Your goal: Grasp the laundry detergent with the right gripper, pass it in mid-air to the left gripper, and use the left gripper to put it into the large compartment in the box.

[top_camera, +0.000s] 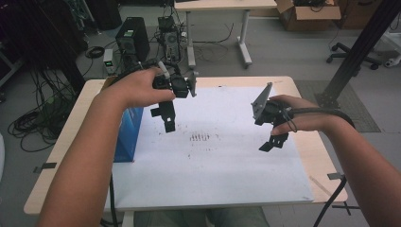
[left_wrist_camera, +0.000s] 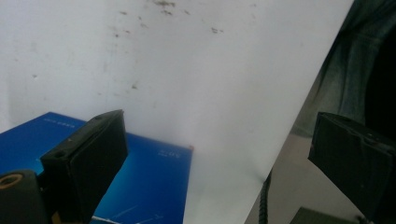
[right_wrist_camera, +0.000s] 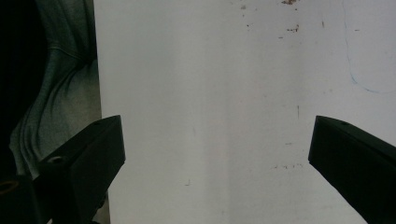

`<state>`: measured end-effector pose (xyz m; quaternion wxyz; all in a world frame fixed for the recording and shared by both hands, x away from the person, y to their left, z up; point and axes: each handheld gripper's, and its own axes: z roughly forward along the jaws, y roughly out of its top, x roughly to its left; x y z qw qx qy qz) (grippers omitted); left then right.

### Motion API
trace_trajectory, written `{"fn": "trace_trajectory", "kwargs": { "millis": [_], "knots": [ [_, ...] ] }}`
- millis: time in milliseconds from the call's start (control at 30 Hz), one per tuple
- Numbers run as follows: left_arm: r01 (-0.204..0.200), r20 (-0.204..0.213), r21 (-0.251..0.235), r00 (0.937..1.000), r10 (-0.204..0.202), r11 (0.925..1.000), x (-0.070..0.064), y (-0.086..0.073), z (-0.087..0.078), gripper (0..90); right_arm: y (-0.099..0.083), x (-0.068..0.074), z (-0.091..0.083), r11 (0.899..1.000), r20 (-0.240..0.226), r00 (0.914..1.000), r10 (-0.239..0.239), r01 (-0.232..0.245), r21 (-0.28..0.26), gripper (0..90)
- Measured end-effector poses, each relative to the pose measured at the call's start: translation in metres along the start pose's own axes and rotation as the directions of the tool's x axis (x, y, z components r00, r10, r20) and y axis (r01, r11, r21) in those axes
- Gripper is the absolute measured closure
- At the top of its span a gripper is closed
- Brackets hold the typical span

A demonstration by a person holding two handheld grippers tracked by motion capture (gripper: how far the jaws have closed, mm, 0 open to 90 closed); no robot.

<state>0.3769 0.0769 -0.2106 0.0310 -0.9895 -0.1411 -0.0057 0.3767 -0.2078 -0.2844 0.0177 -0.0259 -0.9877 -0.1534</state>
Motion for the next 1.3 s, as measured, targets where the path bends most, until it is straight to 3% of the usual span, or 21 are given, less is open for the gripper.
{"fn": "trace_trajectory", "kwargs": {
  "millis": [100,233,667,1300],
  "knots": [
    [-0.036,0.017,0.005,0.9992,0.036,0.9994,0.0,0.003,0.002,4.8,0.003,-0.002,0.0,1.0,-0.004,1.0,-0.003,0.003,0.003,3.8],
    [-0.047,0.018,0.005,0.9987,0.047,0.9989,0.003,0.005,0.006,4.8,0.007,-0.006,0.0,1.0,-0.007,0.9999,-0.012,0.012,0.014,3.8],
    [-0.05,0.036,-0.002,0.9981,0.05,0.9988,0.009,0.005,0.014,4.8,0.006,-0.018,-0.001,1.0,-0.017,0.9999,0.0,0.0,0.017,3.9],
    [-0.056,0.035,-0.01,0.9978,0.056,0.9984,0.007,0.006,0.014,4.9,0.009,-0.016,-0.003,1.0,-0.01,1.0,-0.002,0.002,0.024,3.9]
  ]
}}
